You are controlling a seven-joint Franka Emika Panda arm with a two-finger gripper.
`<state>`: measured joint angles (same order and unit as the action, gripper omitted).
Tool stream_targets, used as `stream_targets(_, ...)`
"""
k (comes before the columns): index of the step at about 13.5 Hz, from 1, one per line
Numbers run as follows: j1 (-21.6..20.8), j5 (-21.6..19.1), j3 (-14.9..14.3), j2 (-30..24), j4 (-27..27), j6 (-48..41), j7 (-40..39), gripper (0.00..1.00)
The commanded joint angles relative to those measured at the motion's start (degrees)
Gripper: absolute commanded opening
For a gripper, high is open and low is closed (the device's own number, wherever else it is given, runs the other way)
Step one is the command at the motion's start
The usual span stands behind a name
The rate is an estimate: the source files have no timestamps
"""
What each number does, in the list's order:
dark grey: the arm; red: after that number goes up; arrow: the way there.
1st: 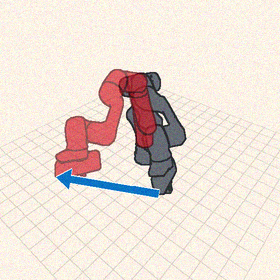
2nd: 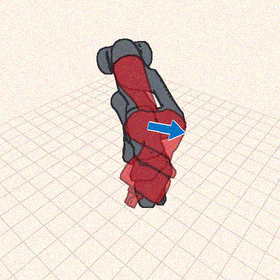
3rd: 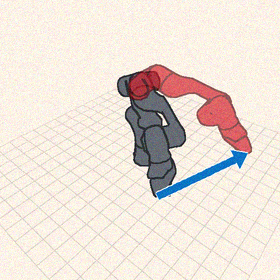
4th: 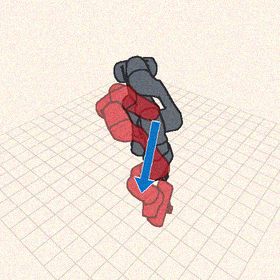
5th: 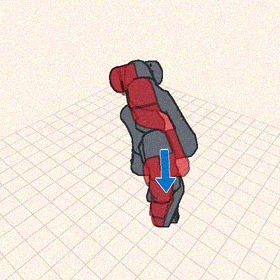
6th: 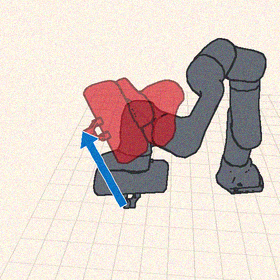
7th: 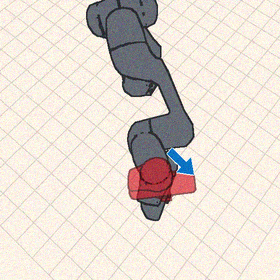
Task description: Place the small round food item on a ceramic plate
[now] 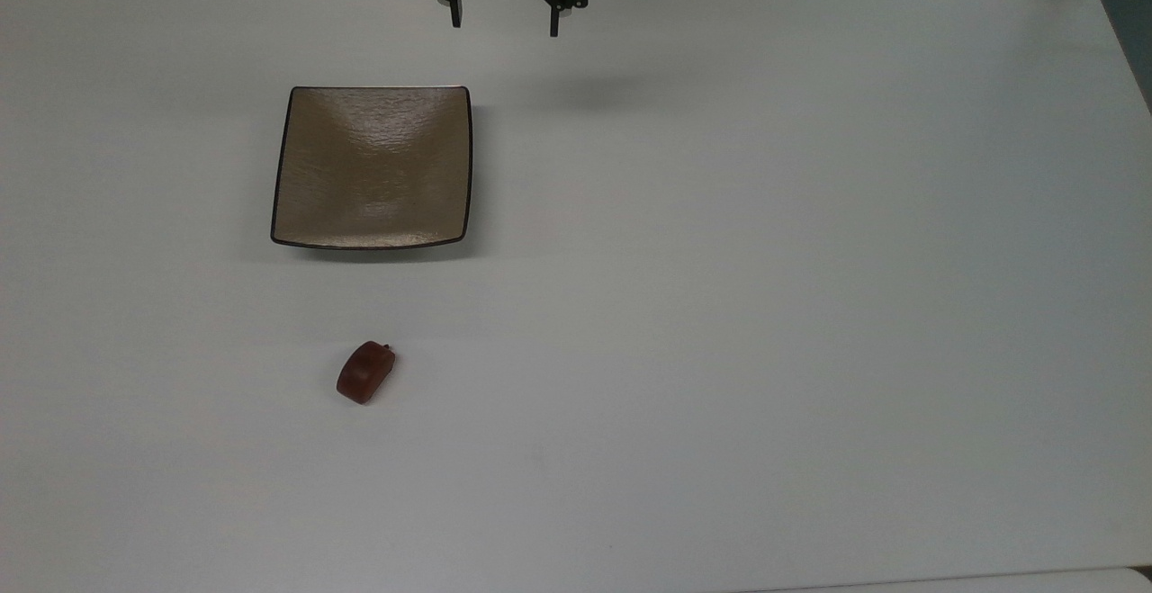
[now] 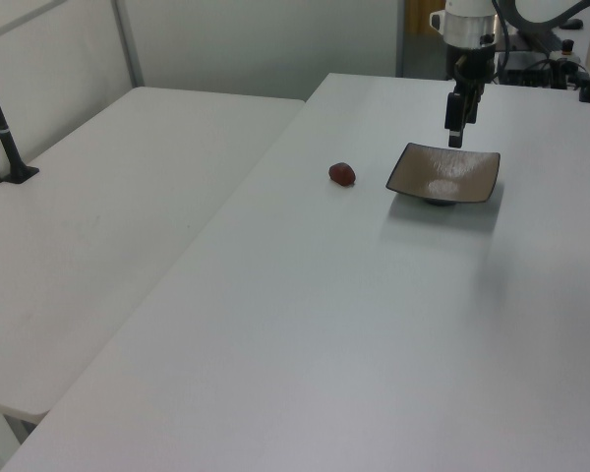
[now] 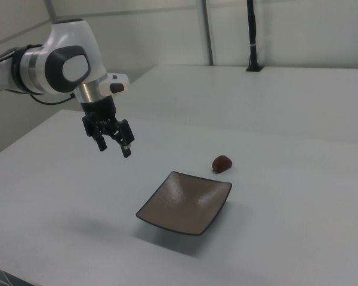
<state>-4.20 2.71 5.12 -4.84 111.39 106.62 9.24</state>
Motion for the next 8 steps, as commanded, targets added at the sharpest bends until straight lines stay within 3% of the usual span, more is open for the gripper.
stream_targets(1, -1.1, -1.9, -1.2, 0.3, 0.0, 1.2, -0.6, 1.00)
stream_targets(8, -0.8, -3.3, -1.2, 1.5, -1.3, 1.7, -0.4, 1.00)
